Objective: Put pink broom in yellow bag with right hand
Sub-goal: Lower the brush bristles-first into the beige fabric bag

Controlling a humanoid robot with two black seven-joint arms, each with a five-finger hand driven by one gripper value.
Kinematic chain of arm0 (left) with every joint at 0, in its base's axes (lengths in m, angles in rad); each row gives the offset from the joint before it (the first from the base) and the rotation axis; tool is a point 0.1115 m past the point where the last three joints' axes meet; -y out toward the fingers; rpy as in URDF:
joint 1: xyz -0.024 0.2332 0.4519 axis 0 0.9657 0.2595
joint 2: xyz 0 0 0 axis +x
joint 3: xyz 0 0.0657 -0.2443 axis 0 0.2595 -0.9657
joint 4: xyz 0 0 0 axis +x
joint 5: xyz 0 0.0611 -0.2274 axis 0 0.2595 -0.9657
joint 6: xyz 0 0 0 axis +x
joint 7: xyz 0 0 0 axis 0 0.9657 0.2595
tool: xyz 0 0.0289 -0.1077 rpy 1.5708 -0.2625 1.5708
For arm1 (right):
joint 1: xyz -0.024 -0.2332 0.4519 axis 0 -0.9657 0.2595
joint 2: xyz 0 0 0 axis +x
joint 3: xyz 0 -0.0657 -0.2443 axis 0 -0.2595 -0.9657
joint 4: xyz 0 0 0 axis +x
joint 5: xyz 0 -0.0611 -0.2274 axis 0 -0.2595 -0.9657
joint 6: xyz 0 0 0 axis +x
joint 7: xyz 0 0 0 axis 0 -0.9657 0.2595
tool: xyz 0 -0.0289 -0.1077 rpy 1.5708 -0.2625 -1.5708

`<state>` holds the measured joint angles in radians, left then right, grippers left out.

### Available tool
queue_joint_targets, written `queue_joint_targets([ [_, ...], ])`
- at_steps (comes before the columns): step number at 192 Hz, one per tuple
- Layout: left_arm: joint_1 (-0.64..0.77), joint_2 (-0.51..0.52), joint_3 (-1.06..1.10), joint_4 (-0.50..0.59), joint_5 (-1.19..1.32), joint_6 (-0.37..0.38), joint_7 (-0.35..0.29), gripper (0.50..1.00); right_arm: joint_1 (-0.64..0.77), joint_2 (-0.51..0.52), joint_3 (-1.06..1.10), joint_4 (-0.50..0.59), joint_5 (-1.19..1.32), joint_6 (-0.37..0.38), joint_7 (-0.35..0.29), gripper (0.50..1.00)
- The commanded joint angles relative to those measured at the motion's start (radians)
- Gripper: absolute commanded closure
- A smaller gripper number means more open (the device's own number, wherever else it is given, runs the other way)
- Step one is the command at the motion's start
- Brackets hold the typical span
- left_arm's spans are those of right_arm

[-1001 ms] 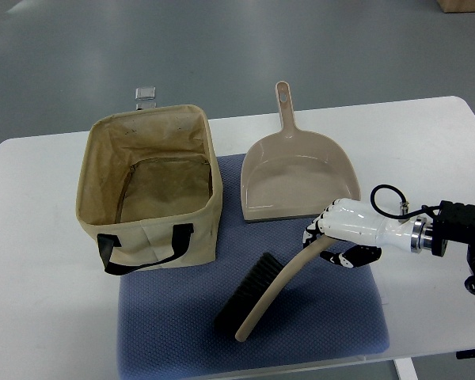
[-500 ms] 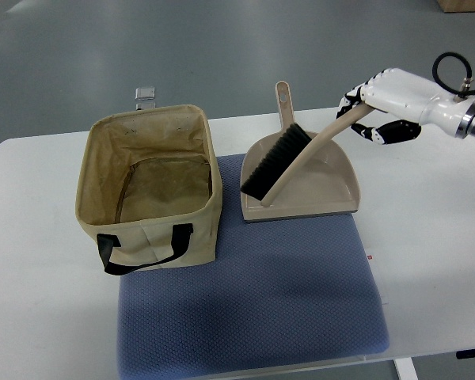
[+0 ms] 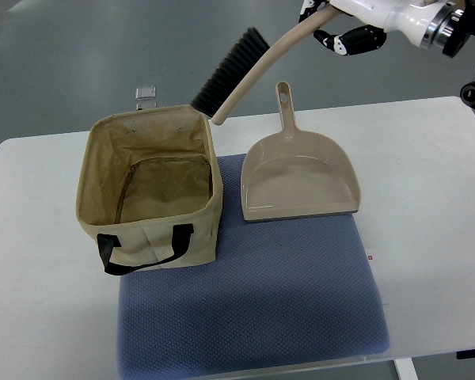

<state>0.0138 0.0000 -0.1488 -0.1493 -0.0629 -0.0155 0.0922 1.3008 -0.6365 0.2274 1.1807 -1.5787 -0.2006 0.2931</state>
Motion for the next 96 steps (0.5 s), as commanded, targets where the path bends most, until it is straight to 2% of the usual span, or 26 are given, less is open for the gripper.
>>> queue_joint_targets([
  [1, 0.0, 0.0, 0.0, 0.001, 0.0, 0.0, 0.0, 0.5, -0.001, 0.104, 0.001, -0.001, -0.015, -0.01, -0.002, 1.0],
  [41, 0.0, 0.0, 0.0, 0.001, 0.0, 0.0, 0.0, 0.5, -0.026, 0.201, -0.003, 0.0, -0.06, -0.039, -0.002, 1.0],
  [42, 0.0, 0.0, 0.0, 0.001, 0.0, -0.001, 0.0, 0.5, -0.028, 0.204, -0.002, 0.0, -0.061, -0.039, -0.002, 0.959],
  [43, 0.0, 0.0, 0.0, 0.001, 0.0, -0.001, 0.0, 0.5, -0.028, 0.204, -0.002, 0.0, -0.061, -0.039, -0.002, 0.959],
  [44, 0.0, 0.0, 0.0, 0.001, 0.0, 0.0, 0.0, 0.5, -0.031, 0.207, -0.002, 0.0, -0.061, -0.04, -0.002, 0.924],
  [45, 0.0, 0.0, 0.0, 0.001, 0.0, 0.0, 0.0, 0.5, -0.031, 0.207, -0.002, 0.0, -0.061, -0.04, -0.002, 0.924],
  [46, 0.0, 0.0, 0.0, 0.001, 0.0, 0.0, 0.0, 0.5, -0.032, 0.209, -0.002, 0.0, -0.061, -0.04, -0.002, 0.888],
  [47, 0.0, 0.0, 0.0, 0.001, 0.0, 0.0, 0.0, 0.5, -0.032, 0.209, -0.002, 0.0, -0.061, -0.04, -0.002, 0.887],
  [48, 0.0, 0.0, 0.0, -0.001, 0.0, 0.0, 0.0, 0.5, -0.034, 0.212, -0.002, 0.0, -0.061, -0.042, -0.002, 0.857],
  [49, 0.0, 0.0, 0.0, -0.001, 0.0, 0.0, 0.0, 0.5, -0.034, 0.212, -0.002, 0.0, -0.061, -0.042, -0.002, 0.857],
  [50, 0.0, 0.0, 0.0, -0.001, 0.0, -0.001, 0.0, 0.5, -0.037, 0.213, -0.002, 0.0, -0.061, -0.042, 0.0, 0.83],
  [51, 0.0, 0.0, 0.0, -0.001, 0.0, -0.001, 0.0, 0.5, -0.037, 0.213, -0.002, 0.0, -0.061, -0.042, 0.0, 0.83],
  [52, 0.0, 0.0, 0.0, 0.001, 0.0, 0.0, 0.0, 0.5, -0.037, 0.215, -0.002, 0.0, -0.061, -0.042, 0.0, 0.808],
  [54, 0.0, 0.0, 0.0, 0.001, 0.0, 0.0, 0.0, 0.5, -0.037, 0.215, -0.002, 0.0, -0.061, -0.042, 0.0, 0.807],
  [59, 0.0, 0.0, 0.0, 0.001, 0.0, 0.0, 0.0, 0.5, -0.04, 0.216, -0.002, -0.001, -0.061, -0.043, 0.0, 0.761],
  [70, 0.0, 0.0, 0.0, -0.001, 0.0, 0.0, 0.0, 0.5, -0.041, 0.21, -0.002, -0.001, -0.061, -0.043, 0.0, 0.715],
  [71, 0.0, 0.0, 0.0, 0.001, 0.0, 0.0, 0.0, 0.5, -0.043, 0.21, 0.0, -0.004, -0.061, -0.043, 0.0, 0.693],
  [72, 0.0, 0.0, 0.0, 0.001, 0.0, 0.0, 0.0, 0.5, -0.043, 0.21, 0.0, -0.004, -0.061, -0.043, 0.0, 0.693],
  [73, 0.0, 0.0, 0.0, 0.001, 0.0, 0.0, 0.0, 0.5, -0.046, 0.21, 0.0, -0.004, -0.06, -0.043, 0.0, 0.667],
  [75, 0.0, 0.0, 0.0, 0.001, 0.0, 0.0, 0.0, 0.5, -0.046, 0.21, 0.0, -0.004, -0.06, -0.043, 0.0, 0.666],
  [78, 0.0, 0.0, 0.0, 0.001, 0.0, 0.0, 0.0, 0.5, -0.052, 0.209, 0.001, -0.007, -0.06, -0.043, 0.0, 0.614],
  [82, 0.0, 0.0, 0.0, 0.001, 0.0, 0.0, 0.0, 0.5, -0.06, 0.206, 0.001, -0.01, -0.058, -0.045, 0.001, 0.593],
  [96, 0.0, 0.0, 0.0, 0.001, 0.0, 0.0, 0.0, 0.5, -0.074, 0.196, 0.007, -0.013, -0.043, -0.046, 0.004, 0.591],
])
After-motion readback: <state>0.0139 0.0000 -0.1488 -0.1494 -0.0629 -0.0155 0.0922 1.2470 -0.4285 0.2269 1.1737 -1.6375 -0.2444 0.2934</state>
